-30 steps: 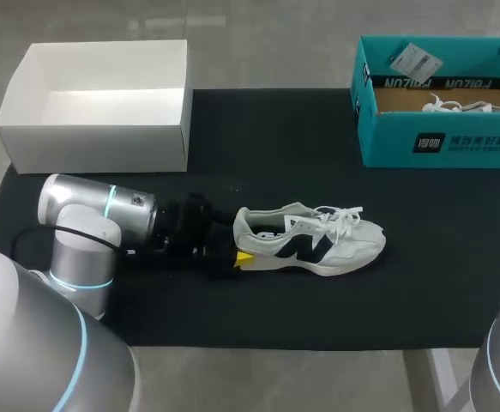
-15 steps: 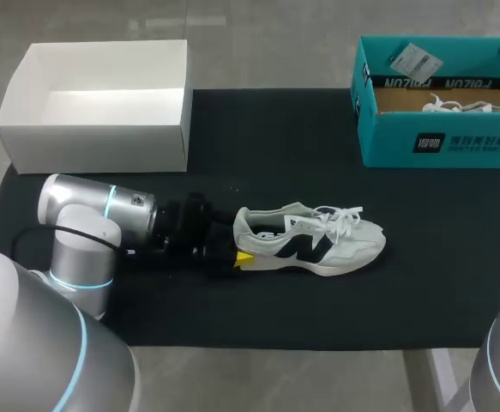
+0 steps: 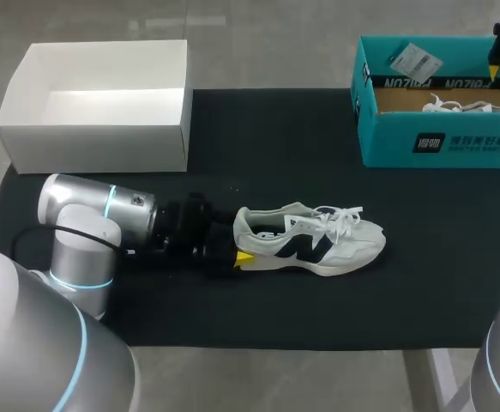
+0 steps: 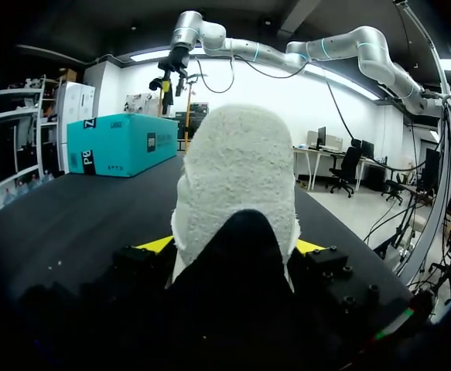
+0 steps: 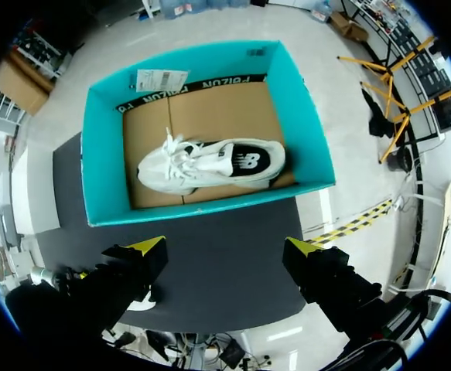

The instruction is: Take the shoe out of the shoebox, open the shoe tongue, remove and reinsert the insole, then place the shoe into the shoebox

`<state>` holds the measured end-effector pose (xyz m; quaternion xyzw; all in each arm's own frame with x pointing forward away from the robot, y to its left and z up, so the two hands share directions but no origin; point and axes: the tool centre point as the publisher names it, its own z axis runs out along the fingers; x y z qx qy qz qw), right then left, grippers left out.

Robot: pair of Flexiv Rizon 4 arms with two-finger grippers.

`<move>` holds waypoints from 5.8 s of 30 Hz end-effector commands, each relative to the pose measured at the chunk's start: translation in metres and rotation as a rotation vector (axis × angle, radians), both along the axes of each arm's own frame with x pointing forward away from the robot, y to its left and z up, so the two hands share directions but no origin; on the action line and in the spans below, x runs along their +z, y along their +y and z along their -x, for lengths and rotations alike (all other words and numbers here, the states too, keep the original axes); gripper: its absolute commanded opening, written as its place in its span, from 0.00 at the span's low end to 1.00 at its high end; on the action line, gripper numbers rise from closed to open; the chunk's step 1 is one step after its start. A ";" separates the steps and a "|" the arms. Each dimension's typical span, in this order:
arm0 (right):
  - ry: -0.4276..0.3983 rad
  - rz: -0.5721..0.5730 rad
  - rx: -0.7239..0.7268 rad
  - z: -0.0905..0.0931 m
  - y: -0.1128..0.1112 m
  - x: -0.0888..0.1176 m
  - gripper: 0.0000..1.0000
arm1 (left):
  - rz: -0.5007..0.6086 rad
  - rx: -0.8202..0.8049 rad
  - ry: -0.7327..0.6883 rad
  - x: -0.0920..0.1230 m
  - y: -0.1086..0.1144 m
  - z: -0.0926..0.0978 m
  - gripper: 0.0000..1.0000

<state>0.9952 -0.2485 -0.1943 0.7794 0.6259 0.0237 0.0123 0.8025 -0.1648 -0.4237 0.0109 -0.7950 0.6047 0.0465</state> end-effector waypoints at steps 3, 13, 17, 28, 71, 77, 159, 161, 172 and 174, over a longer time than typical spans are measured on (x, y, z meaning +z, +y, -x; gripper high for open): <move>-0.069 0.002 0.008 0.043 0.036 -0.011 1.00 | 0.001 -0.001 0.000 0.000 0.000 -0.001 0.00; 0.017 0.047 -0.049 0.076 0.113 -0.042 1.00 | 0.001 -0.001 0.000 0.000 0.000 -0.001 0.00; 0.041 0.058 -0.011 0.084 0.144 -0.057 1.00 | 0.001 -0.001 0.000 0.000 0.000 -0.001 0.00; 0.094 -0.083 0.101 0.097 0.198 -0.065 1.00 | 0.001 -0.001 0.000 0.000 0.000 -0.001 0.00; 0.020 -0.067 0.022 0.147 0.309 -0.045 1.00 | 0.001 -0.001 0.000 0.000 0.000 -0.001 0.00; 0.049 -0.084 0.006 0.163 0.341 -0.048 1.00 | 0.001 -0.001 0.000 0.000 0.000 -0.001 0.00; 0.013 0.530 -0.029 0.198 0.377 -0.149 0.33 | 0.001 -0.001 0.000 0.000 0.000 -0.001 0.00; 0.007 0.530 -0.047 0.197 0.371 -0.146 0.33 | 0.001 -0.001 0.000 0.000 0.000 -0.001 0.00; 0.001 0.490 -0.124 0.194 0.345 -0.135 0.15 | 0.001 -0.001 0.000 0.000 0.000 -0.001 0.00; 0.008 0.474 -0.135 0.194 0.340 -0.134 0.05 | 0.001 -0.001 0.000 0.000 0.000 -0.001 0.00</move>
